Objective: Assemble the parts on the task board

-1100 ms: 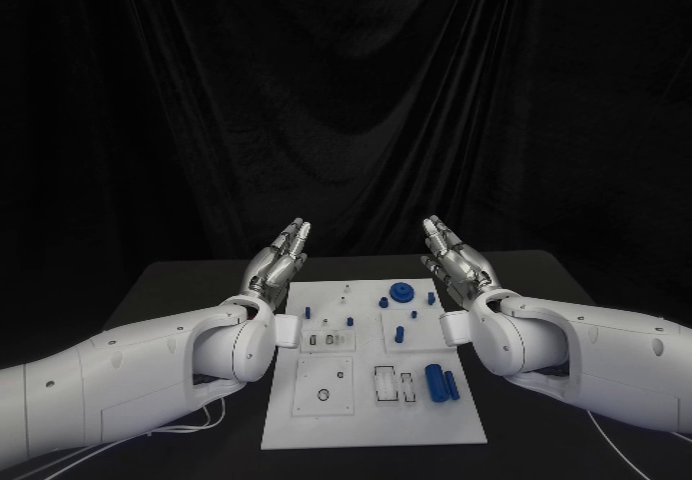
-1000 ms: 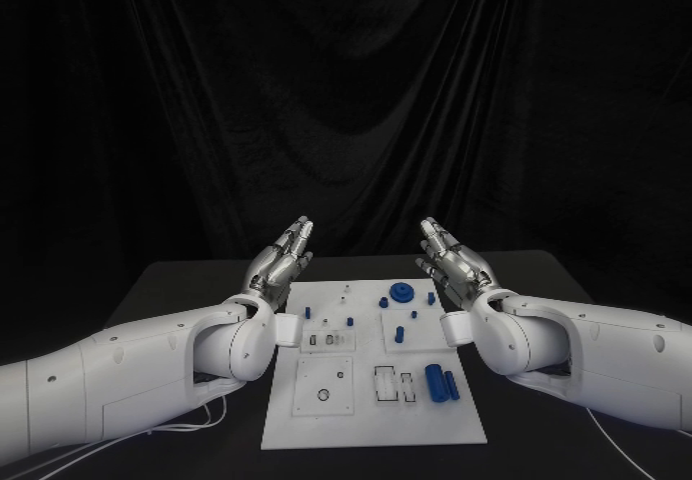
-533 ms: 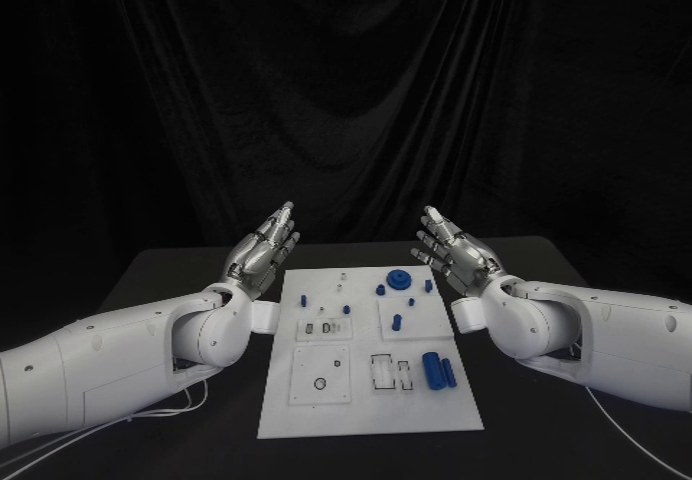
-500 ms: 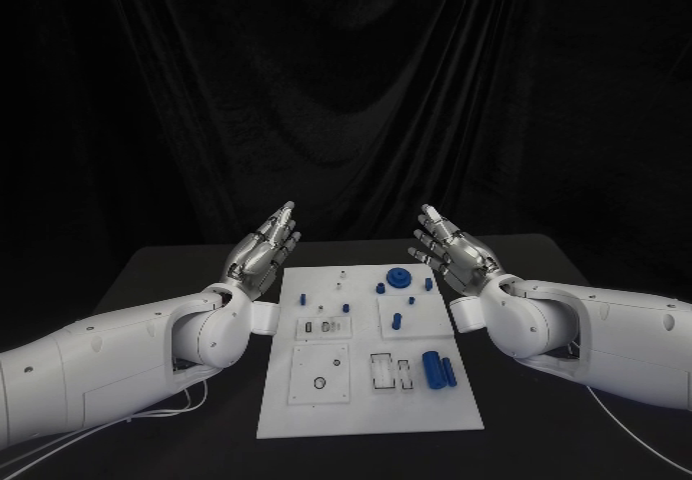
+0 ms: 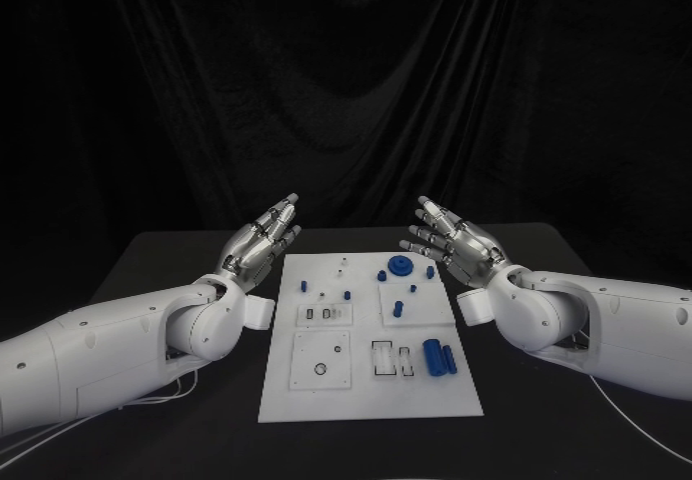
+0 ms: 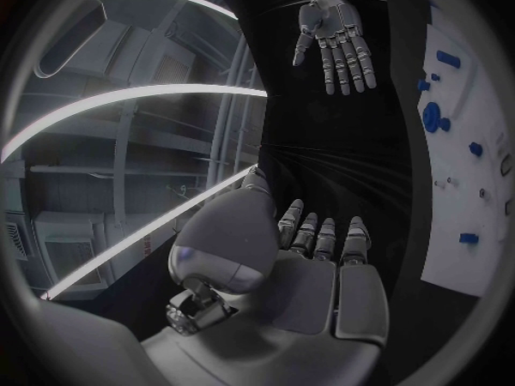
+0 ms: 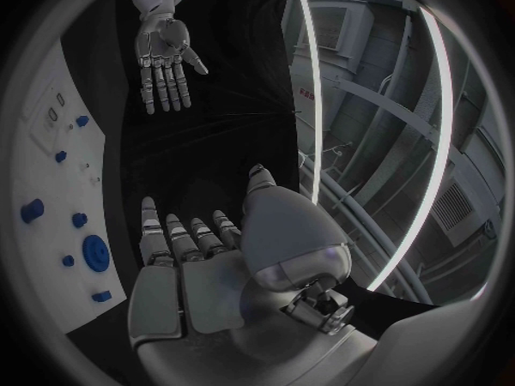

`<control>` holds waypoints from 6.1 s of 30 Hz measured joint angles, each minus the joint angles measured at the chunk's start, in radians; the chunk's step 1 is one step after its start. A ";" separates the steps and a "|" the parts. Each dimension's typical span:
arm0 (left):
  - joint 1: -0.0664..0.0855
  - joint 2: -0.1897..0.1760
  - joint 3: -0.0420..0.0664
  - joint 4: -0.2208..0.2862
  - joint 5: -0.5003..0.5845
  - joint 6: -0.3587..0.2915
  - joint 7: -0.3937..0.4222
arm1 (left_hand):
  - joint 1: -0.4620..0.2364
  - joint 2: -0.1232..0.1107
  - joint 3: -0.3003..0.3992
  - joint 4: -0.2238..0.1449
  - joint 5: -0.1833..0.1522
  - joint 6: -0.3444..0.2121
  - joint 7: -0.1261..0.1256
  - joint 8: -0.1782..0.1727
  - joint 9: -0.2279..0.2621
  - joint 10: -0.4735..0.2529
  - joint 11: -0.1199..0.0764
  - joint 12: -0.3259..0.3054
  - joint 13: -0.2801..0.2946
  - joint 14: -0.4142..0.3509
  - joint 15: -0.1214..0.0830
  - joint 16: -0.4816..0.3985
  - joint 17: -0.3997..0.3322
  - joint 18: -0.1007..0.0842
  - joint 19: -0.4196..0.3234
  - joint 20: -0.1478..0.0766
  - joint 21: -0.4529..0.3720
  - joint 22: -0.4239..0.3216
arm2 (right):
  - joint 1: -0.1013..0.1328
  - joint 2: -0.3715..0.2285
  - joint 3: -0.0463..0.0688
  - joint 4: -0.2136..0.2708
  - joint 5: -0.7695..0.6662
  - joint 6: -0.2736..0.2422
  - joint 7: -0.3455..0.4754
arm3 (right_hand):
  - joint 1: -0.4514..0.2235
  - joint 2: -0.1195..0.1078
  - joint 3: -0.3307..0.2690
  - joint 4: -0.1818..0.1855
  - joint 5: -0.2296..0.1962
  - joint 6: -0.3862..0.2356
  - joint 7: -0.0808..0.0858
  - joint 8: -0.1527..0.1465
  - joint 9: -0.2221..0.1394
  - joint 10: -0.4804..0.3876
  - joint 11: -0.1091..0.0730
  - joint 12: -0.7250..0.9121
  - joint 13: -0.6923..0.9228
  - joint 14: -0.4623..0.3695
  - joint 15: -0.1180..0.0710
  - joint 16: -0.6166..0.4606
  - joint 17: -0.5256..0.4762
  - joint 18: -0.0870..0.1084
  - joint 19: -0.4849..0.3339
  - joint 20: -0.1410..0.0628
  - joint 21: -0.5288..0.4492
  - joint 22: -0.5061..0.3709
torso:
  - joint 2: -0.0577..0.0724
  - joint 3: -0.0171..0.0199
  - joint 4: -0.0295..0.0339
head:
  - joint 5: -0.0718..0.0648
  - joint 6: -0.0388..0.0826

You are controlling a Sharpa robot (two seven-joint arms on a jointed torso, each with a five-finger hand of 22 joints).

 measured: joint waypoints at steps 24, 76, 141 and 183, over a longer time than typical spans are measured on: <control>0.000 -0.115 0.001 0.026 -0.204 -0.050 0.003 | 0.011 -0.013 -0.007 0.000 -0.008 0.036 0.001 0.004 0.003 0.028 0.025 0.017 0.004 0.064 0.089 0.046 0.020 0.000 0.087 0.080 0.064 0.038 | 0.193 -0.092 0.001 0.024 -0.482 -0.039 -0.181 | 0.330 -0.079 0.072 -0.237 0.099 0.471 0.166 0.453 0.123 0.481 0.067 0.522 0.070 1.061 -0.176 0.833 0.238 -0.027 1.082 -0.168 1.047 0.745 | 0.025 -0.0018 0.0119 | 0.014 -0.147; 0.018 -0.197 0.001 0.170 -0.417 -0.113 0.004 | 0.098 -0.007 0.001 0.003 0.105 0.046 0.018 0.004 0.002 0.017 0.043 0.017 0.003 -0.004 0.006 0.000 0.000 0.000 -0.001 0.017 0.004 0.000 | 0.257 -0.028 0.001 0.006 -1.928 -0.070 -0.665 | 0.166 -0.358 0.509 -0.077 -0.155 0.737 0.078 0.097 0.090 0.913 0.008 0.248 0.082 1.397 -0.231 1.320 1.007 -0.109 1.197 -0.220 1.308 1.206 | 0.175 -0.0616 0.0886 | -0.054 -0.147; 0.019 -0.206 0.001 0.152 -0.423 -0.082 0.004 | 0.156 -0.005 0.026 0.000 0.214 0.041 0.049 0.004 0.002 0.010 0.043 0.013 0.002 -0.004 0.006 0.000 0.000 0.000 -0.001 0.017 0.004 0.000 | 0.194 0.060 0.002 -0.123 -1.939 -0.114 -0.608 | 0.228 -0.329 0.623 -0.126 -0.133 0.954 0.122 0.164 0.177 1.168 -0.026 0.228 0.087 1.395 -0.241 1.254 0.928 -0.110 1.186 -0.223 1.276 1.197 | 0.245 -0.0586 0.1017 | -0.071 -0.146; 0.019 -0.190 0.000 0.142 -0.423 -0.073 0.004 | 0.166 -0.003 0.029 0.003 0.222 0.037 0.052 0.003 0.001 0.006 0.046 0.013 0.001 -0.004 0.006 0.000 0.000 0.000 -0.004 0.021 0.004 0.000 | 0.259 0.247 0.003 -0.272 -1.889 -0.187 -0.606 | 0.225 -0.313 0.613 -0.136 -0.140 0.957 0.119 0.175 0.175 1.206 -0.023 0.128 0.070 1.400 -0.246 1.247 0.941 -0.110 1.191 -0.229 1.276 1.213 | 0.249 -0.0608 0.1083 | -0.063 -0.059</control>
